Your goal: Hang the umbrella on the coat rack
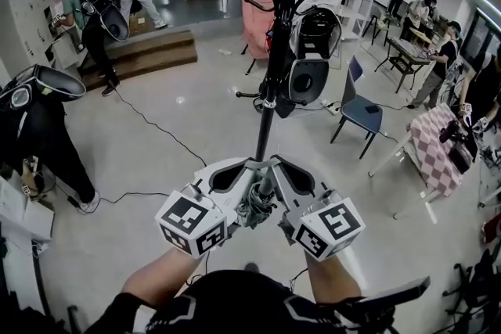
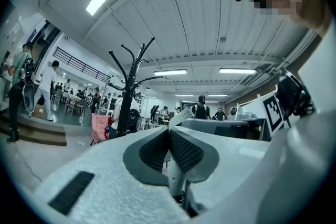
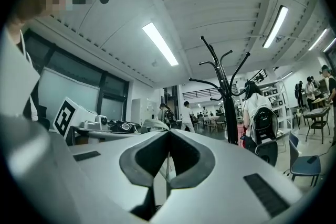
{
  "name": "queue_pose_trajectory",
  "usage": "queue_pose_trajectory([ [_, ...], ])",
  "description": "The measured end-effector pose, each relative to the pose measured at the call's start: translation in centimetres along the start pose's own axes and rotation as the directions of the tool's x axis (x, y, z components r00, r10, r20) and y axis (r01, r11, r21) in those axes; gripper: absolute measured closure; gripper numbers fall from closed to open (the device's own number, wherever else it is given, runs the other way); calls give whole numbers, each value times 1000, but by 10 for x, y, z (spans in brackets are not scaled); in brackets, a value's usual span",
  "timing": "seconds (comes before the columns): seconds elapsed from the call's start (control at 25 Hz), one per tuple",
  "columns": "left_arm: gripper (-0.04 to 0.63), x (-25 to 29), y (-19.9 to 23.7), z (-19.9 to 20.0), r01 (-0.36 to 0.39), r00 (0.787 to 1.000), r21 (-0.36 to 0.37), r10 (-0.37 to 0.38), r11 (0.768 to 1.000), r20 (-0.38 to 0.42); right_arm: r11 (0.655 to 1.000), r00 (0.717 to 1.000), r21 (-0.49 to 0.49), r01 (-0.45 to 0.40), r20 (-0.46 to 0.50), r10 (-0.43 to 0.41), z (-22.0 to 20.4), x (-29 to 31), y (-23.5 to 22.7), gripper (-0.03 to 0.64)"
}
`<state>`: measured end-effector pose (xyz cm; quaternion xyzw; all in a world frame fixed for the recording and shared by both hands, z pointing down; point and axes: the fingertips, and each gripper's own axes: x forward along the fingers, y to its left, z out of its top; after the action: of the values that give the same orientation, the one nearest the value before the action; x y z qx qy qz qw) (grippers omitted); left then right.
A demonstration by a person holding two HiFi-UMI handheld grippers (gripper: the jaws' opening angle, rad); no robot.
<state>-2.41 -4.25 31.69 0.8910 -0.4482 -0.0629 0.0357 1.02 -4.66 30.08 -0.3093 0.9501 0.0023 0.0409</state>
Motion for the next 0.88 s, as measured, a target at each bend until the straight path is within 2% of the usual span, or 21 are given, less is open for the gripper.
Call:
queue_pose_trajectory([
  [0.28,584,40,-6,2,-38,999,9,38,999,2,999,999,-20,-48,25,49,12,-6,-40,607],
  [0.88,584,86,-9,11,-70,998,47,70,996,4,993,993,-35,-113,35,114,21,2,-82,607],
])
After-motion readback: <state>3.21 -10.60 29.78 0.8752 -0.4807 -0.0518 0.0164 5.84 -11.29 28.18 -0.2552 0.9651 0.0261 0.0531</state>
